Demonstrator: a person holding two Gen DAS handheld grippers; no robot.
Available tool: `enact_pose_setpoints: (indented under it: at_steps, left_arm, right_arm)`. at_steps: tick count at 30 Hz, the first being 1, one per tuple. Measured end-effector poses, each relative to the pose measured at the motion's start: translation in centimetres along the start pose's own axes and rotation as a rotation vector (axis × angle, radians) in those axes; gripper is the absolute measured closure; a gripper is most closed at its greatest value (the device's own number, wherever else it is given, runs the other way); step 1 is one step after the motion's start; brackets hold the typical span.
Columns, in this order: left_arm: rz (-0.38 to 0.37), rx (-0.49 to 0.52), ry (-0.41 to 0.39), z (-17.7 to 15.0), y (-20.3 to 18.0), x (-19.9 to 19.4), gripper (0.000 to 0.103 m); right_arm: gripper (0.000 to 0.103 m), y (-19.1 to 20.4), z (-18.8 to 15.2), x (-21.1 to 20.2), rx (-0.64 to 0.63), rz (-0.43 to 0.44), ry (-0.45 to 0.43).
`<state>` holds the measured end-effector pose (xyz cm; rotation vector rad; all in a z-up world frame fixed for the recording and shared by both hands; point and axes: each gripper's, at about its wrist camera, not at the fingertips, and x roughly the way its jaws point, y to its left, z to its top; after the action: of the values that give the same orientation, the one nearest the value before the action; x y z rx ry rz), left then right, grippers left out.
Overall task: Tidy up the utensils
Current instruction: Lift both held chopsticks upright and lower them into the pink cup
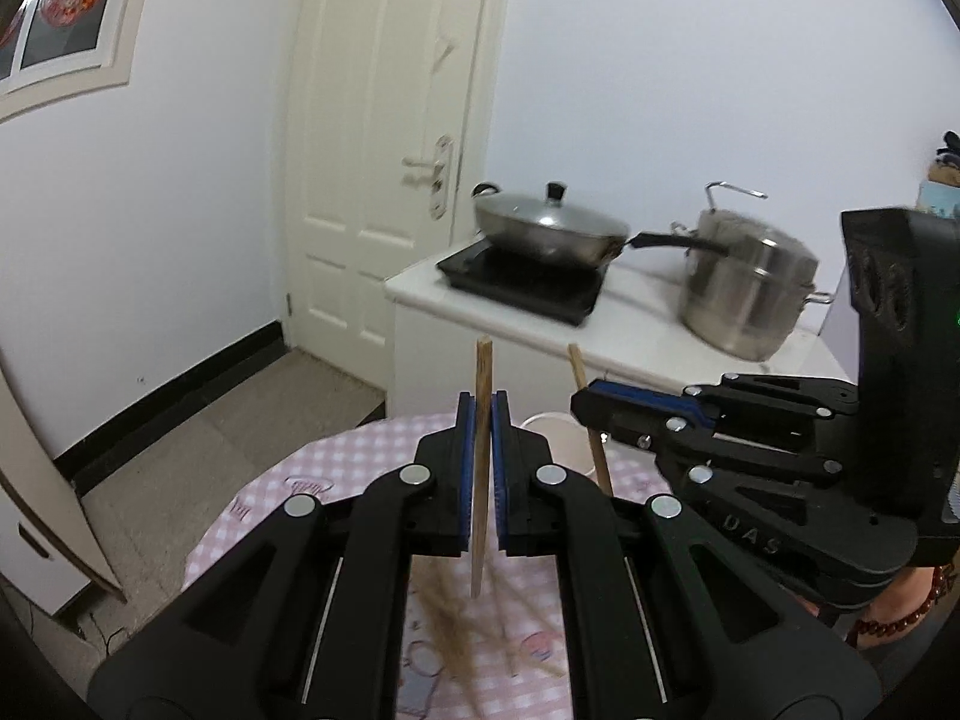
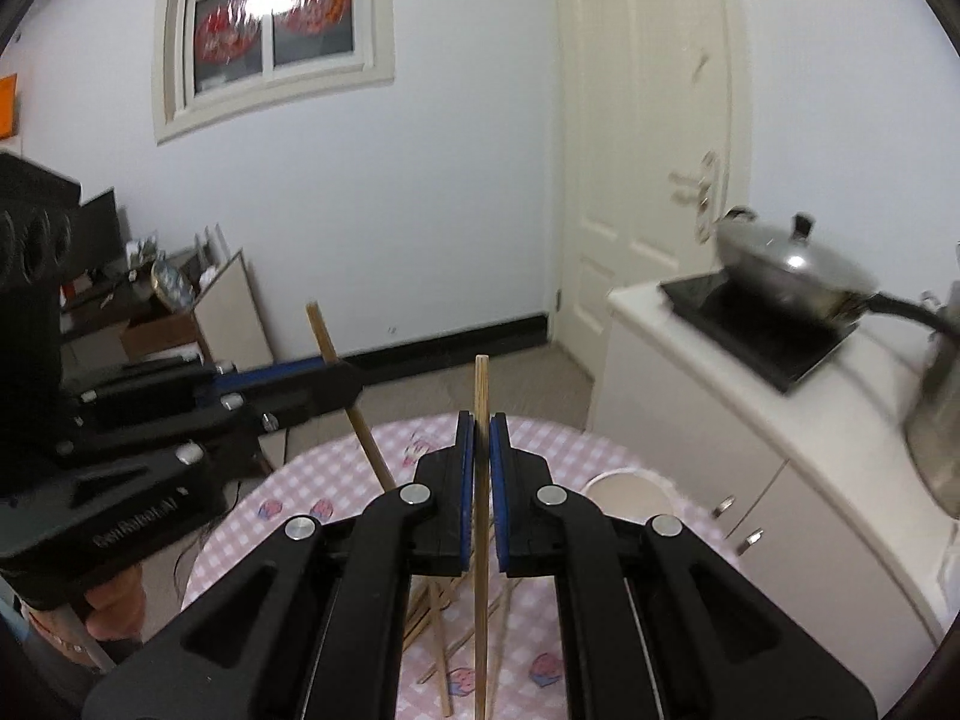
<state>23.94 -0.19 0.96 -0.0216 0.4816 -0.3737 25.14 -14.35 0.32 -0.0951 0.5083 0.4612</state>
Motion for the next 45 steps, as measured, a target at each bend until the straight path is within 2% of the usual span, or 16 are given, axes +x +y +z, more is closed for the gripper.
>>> enact_pose_setpoints:
  at_steps: [5, 11, 18, 22, 28, 36, 45]
  left_arm:
    - [-0.033, -0.001, -0.055, 2.0, -2.1, -0.2, 0.097]
    - [-0.036, 0.008, -0.123, 4.7, -4.3, 0.6, 0.097]
    - [-0.041, -0.02, -0.176, 7.3, -4.6, 3.5, 0.097]
    - [-0.052, -0.043, -0.185, 7.8, -4.2, 5.2, 0.097]
    - [-0.051, -0.065, -0.155, 6.6, -3.5, 8.0, 0.097]
    - [-0.029, -0.074, -0.077, 3.1, -2.6, 10.7, 0.097]
    - [-0.022, -0.043, -0.035, 0.9, -2.8, 11.1, 0.097]
  right_arm:
    - [0.099, -2.6, 0.8, -2.1, 0.03, -0.06, -0.105]
    - [0.099, -5.8, 2.4, -3.2, 0.076, -0.144, -0.259]
    - [0.099, -8.3, 3.5, -1.0, 0.088, -0.193, -0.372]
    - [0.099, -9.8, 3.5, 0.3, 0.109, -0.2, -0.413]
    - [0.099, -10.8, 2.4, 1.9, 0.13, -0.195, -0.406]
    - [0.099, -12.0, -0.6, 2.6, 0.173, -0.202, -0.378]
    - [0.099, -12.4, -3.4, 2.3, 0.207, -0.211, -0.316]
